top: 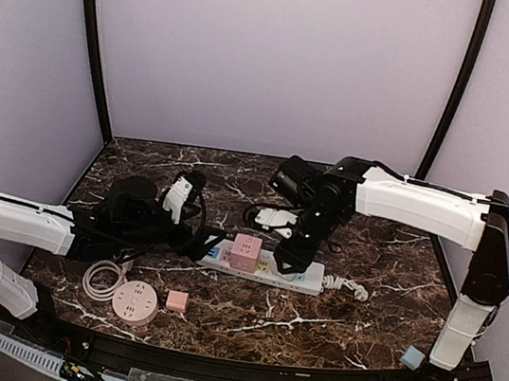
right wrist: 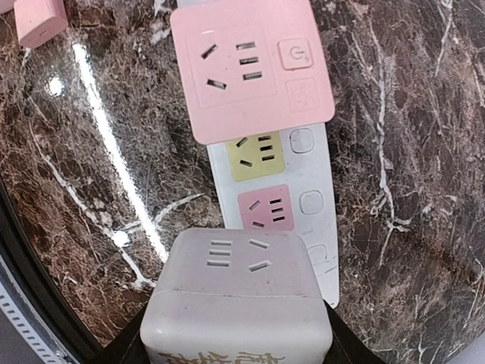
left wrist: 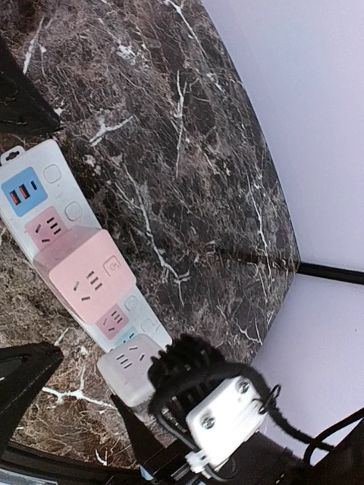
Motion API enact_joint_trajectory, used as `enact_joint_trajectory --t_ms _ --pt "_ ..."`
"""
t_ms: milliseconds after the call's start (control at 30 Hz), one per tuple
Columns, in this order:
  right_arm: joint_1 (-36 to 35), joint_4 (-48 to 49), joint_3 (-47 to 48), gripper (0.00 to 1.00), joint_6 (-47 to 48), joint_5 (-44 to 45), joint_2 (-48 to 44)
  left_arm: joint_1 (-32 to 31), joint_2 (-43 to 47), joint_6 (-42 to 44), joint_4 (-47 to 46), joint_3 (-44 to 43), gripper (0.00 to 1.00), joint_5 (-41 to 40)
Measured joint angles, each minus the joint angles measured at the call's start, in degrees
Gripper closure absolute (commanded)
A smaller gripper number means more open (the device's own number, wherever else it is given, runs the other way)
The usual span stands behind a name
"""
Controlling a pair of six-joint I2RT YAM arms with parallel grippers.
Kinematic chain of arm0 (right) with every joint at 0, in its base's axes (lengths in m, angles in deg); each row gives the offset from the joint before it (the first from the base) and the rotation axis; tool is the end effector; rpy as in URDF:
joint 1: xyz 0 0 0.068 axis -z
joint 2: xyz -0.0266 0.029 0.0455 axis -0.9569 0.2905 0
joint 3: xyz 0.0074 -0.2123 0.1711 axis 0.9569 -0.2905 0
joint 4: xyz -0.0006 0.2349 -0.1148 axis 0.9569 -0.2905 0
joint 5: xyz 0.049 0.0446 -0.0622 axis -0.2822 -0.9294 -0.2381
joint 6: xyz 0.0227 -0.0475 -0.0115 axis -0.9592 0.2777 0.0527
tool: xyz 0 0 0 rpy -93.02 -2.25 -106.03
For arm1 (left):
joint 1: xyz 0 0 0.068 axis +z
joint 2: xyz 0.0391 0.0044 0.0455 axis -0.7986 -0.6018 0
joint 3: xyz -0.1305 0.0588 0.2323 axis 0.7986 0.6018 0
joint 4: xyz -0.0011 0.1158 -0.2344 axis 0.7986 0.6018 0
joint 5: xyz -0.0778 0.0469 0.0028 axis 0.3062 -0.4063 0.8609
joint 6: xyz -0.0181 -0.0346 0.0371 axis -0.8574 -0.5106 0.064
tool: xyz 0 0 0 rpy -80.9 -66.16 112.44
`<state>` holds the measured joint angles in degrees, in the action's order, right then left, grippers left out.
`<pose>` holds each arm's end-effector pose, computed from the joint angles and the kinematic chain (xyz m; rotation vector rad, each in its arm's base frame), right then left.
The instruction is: Insert the plug
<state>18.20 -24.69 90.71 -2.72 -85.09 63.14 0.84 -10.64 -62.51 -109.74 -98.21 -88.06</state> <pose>0.2110 0.2984 0.2674 -1.5970 2.3688 0.1064 0.1720 -0.2162 0.2369 0.6248 1.7441 -0.6669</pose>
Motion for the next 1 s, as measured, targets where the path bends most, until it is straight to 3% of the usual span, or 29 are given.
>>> enact_joint_trajectory --t_ms 267,1000 --pt "0.68 0.13 1.75 1.00 4.72 -0.28 2.91 4.04 -1.01 -4.68 5.84 -1.68 0.06 0.24" --pt "1.64 1.70 2.78 1.00 11.65 1.03 8.00 7.39 -0.76 -4.37 10.19 -1.55 0.06 -1.40"
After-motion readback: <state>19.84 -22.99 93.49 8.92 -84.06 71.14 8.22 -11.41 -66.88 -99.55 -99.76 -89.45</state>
